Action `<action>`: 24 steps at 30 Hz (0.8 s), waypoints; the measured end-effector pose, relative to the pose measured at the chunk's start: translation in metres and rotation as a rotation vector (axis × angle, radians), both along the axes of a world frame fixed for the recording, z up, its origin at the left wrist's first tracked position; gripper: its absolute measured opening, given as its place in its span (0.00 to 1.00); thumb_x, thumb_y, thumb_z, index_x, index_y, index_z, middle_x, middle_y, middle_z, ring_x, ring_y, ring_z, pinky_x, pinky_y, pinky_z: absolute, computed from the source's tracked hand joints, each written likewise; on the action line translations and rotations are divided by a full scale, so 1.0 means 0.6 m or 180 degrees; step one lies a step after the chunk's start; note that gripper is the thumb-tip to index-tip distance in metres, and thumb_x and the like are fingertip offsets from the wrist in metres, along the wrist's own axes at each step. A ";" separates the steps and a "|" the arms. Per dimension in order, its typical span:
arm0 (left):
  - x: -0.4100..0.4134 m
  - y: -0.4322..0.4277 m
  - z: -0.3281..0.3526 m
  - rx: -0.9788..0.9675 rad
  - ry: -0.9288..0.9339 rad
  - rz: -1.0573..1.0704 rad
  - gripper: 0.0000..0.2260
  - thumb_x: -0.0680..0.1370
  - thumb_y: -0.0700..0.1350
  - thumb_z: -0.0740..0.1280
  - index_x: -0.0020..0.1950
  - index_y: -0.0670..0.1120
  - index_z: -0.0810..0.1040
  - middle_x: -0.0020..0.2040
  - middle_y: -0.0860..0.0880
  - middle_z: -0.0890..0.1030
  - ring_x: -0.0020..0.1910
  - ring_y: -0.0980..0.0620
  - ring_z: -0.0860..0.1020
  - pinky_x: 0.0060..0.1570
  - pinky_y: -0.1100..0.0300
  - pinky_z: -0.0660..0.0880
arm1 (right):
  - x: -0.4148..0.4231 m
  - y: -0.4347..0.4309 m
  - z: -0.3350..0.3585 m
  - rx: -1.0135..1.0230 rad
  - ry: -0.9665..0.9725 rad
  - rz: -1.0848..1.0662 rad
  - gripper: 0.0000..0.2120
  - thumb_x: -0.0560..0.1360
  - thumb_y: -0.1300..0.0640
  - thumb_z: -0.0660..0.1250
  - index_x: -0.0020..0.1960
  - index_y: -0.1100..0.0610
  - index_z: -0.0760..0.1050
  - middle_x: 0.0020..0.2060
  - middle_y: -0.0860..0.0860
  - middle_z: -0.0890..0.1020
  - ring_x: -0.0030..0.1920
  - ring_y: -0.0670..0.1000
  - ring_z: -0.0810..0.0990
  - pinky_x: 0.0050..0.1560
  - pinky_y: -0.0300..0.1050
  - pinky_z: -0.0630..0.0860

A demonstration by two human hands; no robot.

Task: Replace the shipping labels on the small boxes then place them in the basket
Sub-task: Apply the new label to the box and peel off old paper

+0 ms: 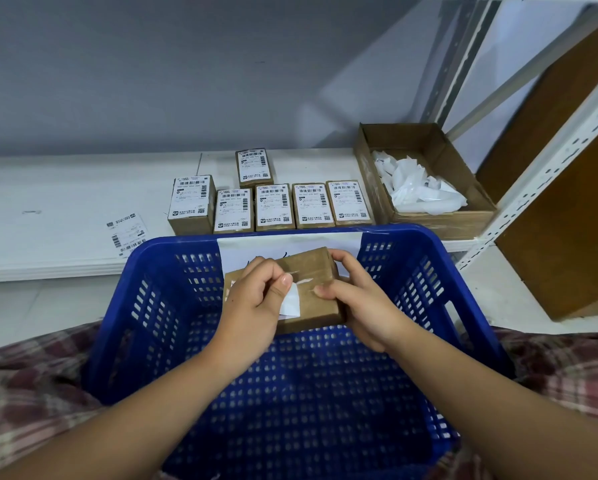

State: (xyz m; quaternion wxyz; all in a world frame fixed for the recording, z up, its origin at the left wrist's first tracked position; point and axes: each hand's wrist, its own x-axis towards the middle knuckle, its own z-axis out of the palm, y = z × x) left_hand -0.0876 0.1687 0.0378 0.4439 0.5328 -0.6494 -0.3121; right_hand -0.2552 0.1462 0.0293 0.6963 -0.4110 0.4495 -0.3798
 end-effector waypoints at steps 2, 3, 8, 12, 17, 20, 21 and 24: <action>0.000 0.003 0.001 -0.0029 0.0063 0.0022 0.11 0.79 0.39 0.62 0.36 0.42 0.69 0.35 0.52 0.69 0.36 0.59 0.69 0.38 0.69 0.65 | -0.001 0.000 0.003 -0.0002 0.0017 0.0028 0.29 0.65 0.59 0.70 0.64 0.49 0.70 0.58 0.60 0.79 0.49 0.54 0.82 0.44 0.44 0.80; 0.001 0.004 0.002 -0.0044 0.0098 0.0036 0.12 0.79 0.38 0.61 0.36 0.42 0.69 0.35 0.52 0.69 0.36 0.59 0.69 0.38 0.69 0.65 | -0.001 0.000 0.004 -0.0006 0.0018 0.0042 0.29 0.65 0.59 0.70 0.64 0.49 0.70 0.59 0.60 0.79 0.49 0.54 0.82 0.43 0.44 0.80; 0.002 0.005 0.004 -0.0055 0.0227 0.0094 0.14 0.79 0.38 0.61 0.34 0.46 0.67 0.34 0.56 0.69 0.36 0.60 0.69 0.39 0.70 0.66 | -0.002 -0.001 0.006 0.0054 -0.0056 0.0064 0.29 0.65 0.59 0.70 0.65 0.50 0.69 0.61 0.63 0.77 0.49 0.55 0.82 0.40 0.43 0.79; 0.000 0.007 0.007 -0.0135 0.0368 0.0297 0.14 0.79 0.37 0.61 0.34 0.47 0.68 0.34 0.56 0.70 0.35 0.59 0.69 0.38 0.70 0.66 | -0.006 -0.005 0.008 0.0073 -0.0157 0.0069 0.29 0.65 0.60 0.69 0.65 0.50 0.70 0.62 0.63 0.77 0.48 0.54 0.82 0.41 0.44 0.80; 0.004 0.002 0.017 -0.0058 0.0490 0.0206 0.15 0.80 0.37 0.60 0.34 0.45 0.67 0.33 0.55 0.69 0.33 0.61 0.68 0.36 0.71 0.65 | -0.009 -0.008 0.008 0.0088 -0.0209 0.0090 0.27 0.65 0.61 0.69 0.63 0.50 0.71 0.57 0.60 0.80 0.45 0.52 0.83 0.42 0.44 0.80; 0.005 0.001 0.017 0.0118 0.0659 0.0164 0.13 0.80 0.38 0.60 0.35 0.41 0.67 0.32 0.53 0.68 0.32 0.60 0.67 0.33 0.71 0.65 | -0.010 -0.008 0.006 0.0112 -0.0208 0.0089 0.26 0.65 0.60 0.68 0.63 0.49 0.71 0.55 0.57 0.80 0.46 0.52 0.83 0.42 0.45 0.80; 0.005 0.001 0.016 0.0191 0.0729 0.0159 0.13 0.80 0.38 0.59 0.35 0.41 0.68 0.32 0.53 0.68 0.32 0.60 0.66 0.33 0.71 0.65 | -0.010 -0.008 0.005 0.0122 -0.0202 0.0089 0.27 0.66 0.60 0.68 0.63 0.49 0.71 0.56 0.57 0.80 0.46 0.52 0.83 0.42 0.45 0.80; 0.007 -0.003 0.012 0.0344 0.0918 0.0190 0.14 0.81 0.40 0.59 0.35 0.44 0.68 0.30 0.54 0.67 0.31 0.59 0.66 0.32 0.69 0.65 | -0.012 -0.008 0.004 0.0138 -0.0197 0.0083 0.27 0.66 0.60 0.68 0.64 0.49 0.71 0.55 0.56 0.81 0.45 0.51 0.83 0.41 0.44 0.80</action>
